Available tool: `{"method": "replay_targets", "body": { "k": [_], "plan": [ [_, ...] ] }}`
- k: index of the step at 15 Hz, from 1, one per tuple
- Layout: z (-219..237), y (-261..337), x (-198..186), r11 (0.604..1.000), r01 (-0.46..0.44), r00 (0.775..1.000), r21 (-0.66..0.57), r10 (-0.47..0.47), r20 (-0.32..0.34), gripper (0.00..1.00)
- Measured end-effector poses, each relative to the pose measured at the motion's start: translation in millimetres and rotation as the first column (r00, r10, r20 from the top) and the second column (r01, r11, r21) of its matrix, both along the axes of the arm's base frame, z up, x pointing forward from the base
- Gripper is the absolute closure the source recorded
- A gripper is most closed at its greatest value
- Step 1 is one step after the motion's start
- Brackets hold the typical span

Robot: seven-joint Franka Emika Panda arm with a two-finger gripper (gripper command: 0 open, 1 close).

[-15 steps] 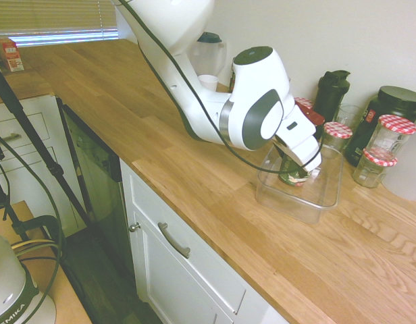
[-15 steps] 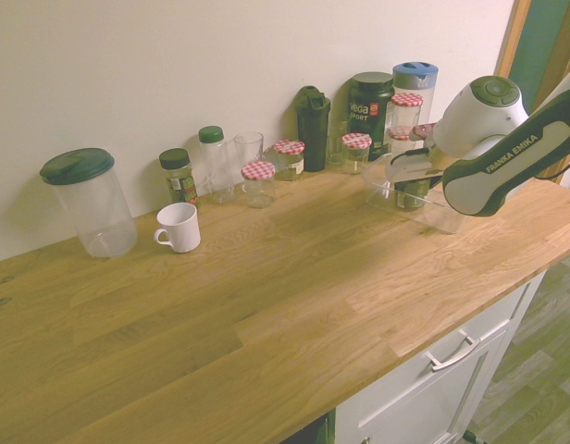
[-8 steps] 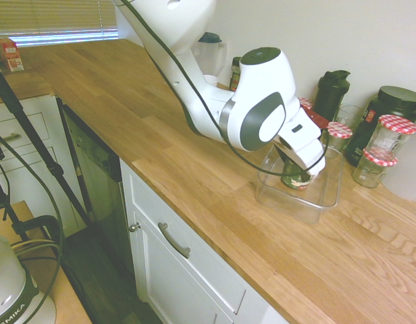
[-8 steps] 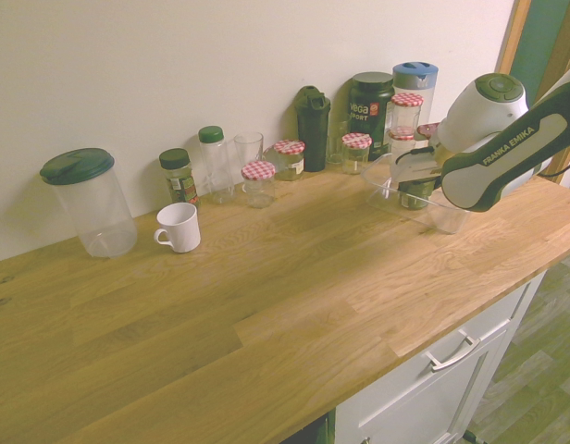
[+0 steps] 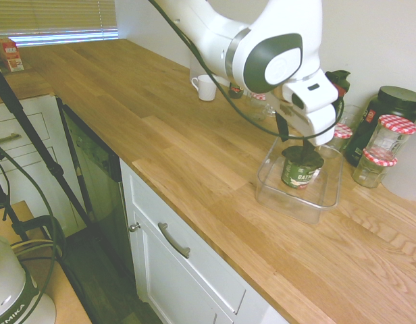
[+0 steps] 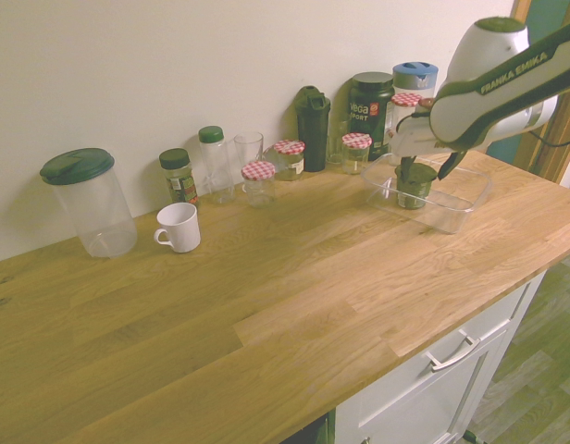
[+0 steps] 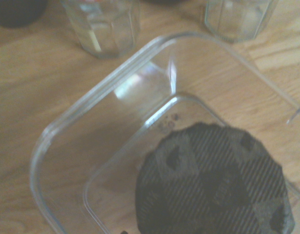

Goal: Put the cereal into the container

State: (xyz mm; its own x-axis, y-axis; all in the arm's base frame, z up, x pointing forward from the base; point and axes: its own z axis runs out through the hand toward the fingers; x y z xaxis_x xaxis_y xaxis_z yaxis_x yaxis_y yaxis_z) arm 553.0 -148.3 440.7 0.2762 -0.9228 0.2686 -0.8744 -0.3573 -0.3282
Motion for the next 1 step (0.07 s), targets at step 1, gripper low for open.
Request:
{"method": "replay_targets", "body": {
  "k": [1],
  "plan": [
    [14.2, 2.9, 0.7, 1.0, -0.003, 1.0, -0.006, 0.003, 0.026, 0.0]
  ]
}}
